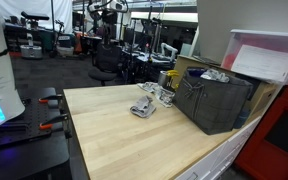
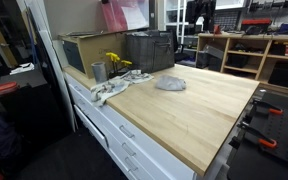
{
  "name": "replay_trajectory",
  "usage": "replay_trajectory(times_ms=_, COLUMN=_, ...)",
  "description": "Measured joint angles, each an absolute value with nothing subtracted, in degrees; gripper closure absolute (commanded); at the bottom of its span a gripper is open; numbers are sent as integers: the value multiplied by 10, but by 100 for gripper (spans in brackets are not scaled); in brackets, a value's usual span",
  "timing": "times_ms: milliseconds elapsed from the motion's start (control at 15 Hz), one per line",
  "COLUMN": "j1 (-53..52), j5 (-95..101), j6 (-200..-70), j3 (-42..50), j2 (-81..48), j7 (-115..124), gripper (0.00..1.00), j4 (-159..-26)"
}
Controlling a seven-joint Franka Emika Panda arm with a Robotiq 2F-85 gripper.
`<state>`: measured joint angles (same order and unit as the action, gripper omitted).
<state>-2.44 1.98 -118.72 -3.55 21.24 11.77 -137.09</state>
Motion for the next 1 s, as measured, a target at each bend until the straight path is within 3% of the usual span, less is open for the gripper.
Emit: replay_trajectory(times_ms=1000, j1=-1, j5=75, j6=-1217, j3=-56, j2=282, j7=176, gripper=0, j4=-1408)
